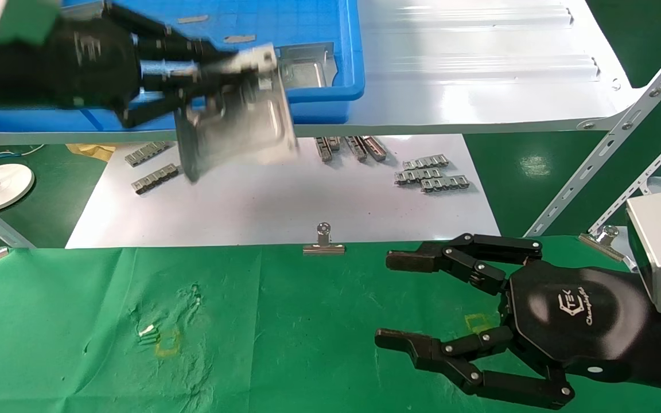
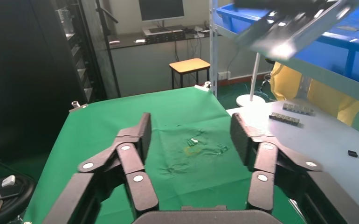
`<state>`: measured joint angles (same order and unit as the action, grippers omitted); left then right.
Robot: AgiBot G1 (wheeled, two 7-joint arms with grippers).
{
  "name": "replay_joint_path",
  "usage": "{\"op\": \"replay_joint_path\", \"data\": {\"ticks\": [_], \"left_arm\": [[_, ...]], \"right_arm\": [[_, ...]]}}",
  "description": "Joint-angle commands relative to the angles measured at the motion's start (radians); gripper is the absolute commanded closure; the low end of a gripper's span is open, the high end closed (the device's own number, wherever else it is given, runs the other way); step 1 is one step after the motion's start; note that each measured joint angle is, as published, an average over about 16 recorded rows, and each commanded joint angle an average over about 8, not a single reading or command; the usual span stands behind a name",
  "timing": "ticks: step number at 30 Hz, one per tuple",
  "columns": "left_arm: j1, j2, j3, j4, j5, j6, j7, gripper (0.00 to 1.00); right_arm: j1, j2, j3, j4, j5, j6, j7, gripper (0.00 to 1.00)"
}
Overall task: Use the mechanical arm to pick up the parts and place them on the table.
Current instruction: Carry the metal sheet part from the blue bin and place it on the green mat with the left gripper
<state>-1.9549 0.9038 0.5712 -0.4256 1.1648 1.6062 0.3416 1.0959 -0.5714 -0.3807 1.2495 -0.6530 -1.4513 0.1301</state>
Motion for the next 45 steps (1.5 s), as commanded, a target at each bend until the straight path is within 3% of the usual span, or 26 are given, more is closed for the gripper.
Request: {"op": "replay_joint_path", "data": {"ticks": [1,6,10,17,23,29,32,36,39,40,45], "left_arm": [[0.050,-0.027,0.022,-0.097,-0.039,0.006,0.043,1.00],[0.170,-0.155,0.132,-0.321,-0.173,-0.004,0.061,1.00],[0.229,-0.212,0.225,-0.367,-0.172,-0.013,0.104,1.00],[0.290,-0.232,0.325,-0.270,-0.119,-0.046,0.270,1.00],[0.334,-0.219,0.336,-0.150,-0.098,-0.113,0.369,1.00],[0.354,-0.181,0.338,-0.057,-0.111,-0.089,0.406,0.98],[0.353,-0.163,0.343,-0.016,-0.111,-0.066,0.424,0.83],[0.343,-0.146,0.353,0.041,-0.099,-0.052,0.458,0.33],[0.330,-0.135,0.361,0.086,-0.084,-0.058,0.490,0.05],[0.327,-0.130,0.363,0.102,-0.080,-0.061,0.500,0.00],[0.310,-0.102,0.375,0.167,-0.060,-0.058,0.538,0.00]], "right_arm": [[0.000,0.000,0.000,0.000,0.000,0.000,0.000,0.00],[0.000,0.000,0.000,0.000,0.000,0.000,0.000,0.00],[0.000,0.000,0.000,0.000,0.000,0.000,0.000,0.00],[0.000,0.000,0.000,0.000,0.000,0.000,0.000,0.00],[0.000,0.000,0.000,0.000,0.000,0.000,0.000,0.00],[0.000,0.000,0.000,0.000,0.000,0.000,0.000,0.00],[0.000,0.000,0.000,0.000,0.000,0.000,0.000,0.00],[0.000,0.000,0.000,0.000,0.000,0.000,0.000,0.00],[0.000,0.000,0.000,0.000,0.000,0.000,0.000,0.00],[0.000,0.000,0.000,0.000,0.000,0.000,0.000,0.00],[0.000,0.000,0.000,0.000,0.000,0.000,0.000,0.00]]}}
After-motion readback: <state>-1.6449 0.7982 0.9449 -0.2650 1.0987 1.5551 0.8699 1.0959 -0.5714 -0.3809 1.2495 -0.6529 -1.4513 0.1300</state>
